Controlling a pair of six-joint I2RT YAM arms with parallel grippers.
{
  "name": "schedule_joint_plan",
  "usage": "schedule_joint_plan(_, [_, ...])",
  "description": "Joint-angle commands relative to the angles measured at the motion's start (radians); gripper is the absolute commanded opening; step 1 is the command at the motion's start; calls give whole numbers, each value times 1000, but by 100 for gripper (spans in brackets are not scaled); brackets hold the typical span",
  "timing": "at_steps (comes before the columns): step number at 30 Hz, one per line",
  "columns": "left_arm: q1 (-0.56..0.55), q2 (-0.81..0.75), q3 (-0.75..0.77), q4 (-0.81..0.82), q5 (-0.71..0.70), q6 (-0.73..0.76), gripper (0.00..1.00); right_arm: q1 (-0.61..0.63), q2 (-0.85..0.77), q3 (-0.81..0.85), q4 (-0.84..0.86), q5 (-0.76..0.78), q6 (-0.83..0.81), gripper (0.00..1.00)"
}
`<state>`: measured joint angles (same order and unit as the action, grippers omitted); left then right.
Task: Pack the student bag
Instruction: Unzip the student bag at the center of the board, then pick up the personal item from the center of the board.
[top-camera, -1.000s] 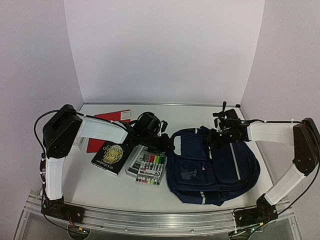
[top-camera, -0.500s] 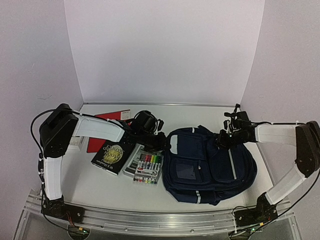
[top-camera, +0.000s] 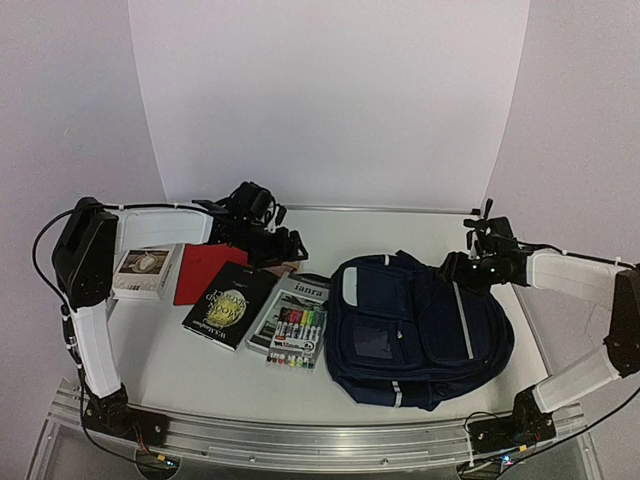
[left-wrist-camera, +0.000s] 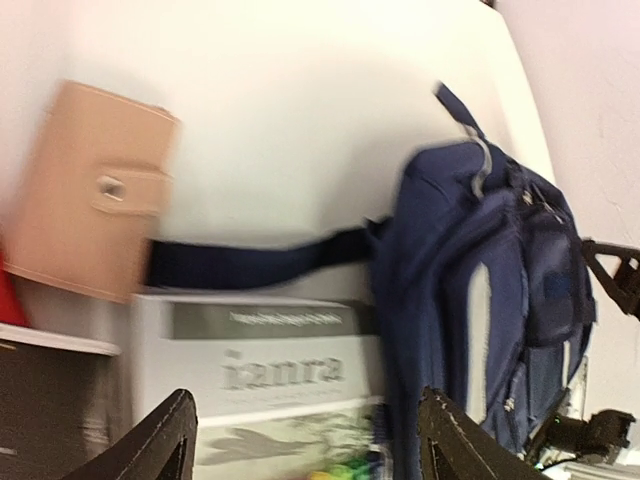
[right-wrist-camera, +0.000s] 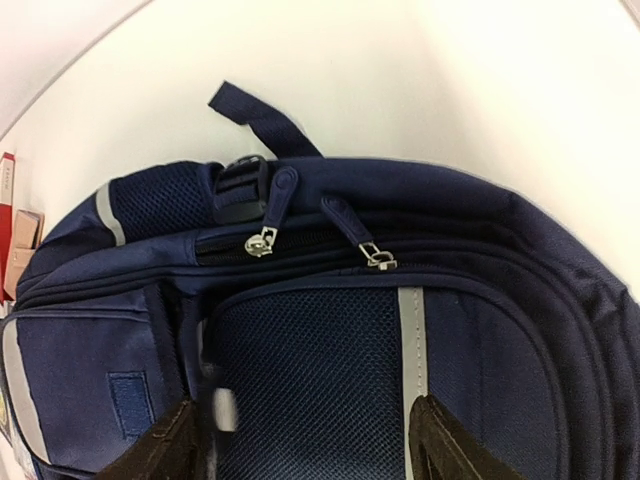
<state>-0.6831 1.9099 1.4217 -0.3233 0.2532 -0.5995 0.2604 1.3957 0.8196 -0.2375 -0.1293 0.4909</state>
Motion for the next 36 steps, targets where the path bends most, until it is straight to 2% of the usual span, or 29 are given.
schedule_joint_plan(1, [71, 32, 108, -132, -52, 180, 77, -3, -53, 6, -25, 40, -15, 75])
schedule_joint_plan(5, [77, 134, 222, -199, -160, 368, 80, -3, -82, 10, -31, 37, -16, 83])
schedule_joint_plan(9, [92, 232, 330, -220, -227, 466, 81, -4, -100, 11, -33, 23, -13, 87])
schedule_joint_plan(17, [172, 366, 473, -233, -56, 459, 67, -3, -136, -14, -36, -3, 1, 87])
schedule_joint_plan(26, [235, 446, 534, -247, 108, 396, 49, -3, -145, -26, -37, -16, 2, 87])
schedule_joint_plan(36, [263, 516, 582, -268, 207, 360, 43, -3, -152, -24, -39, -15, 1, 87])
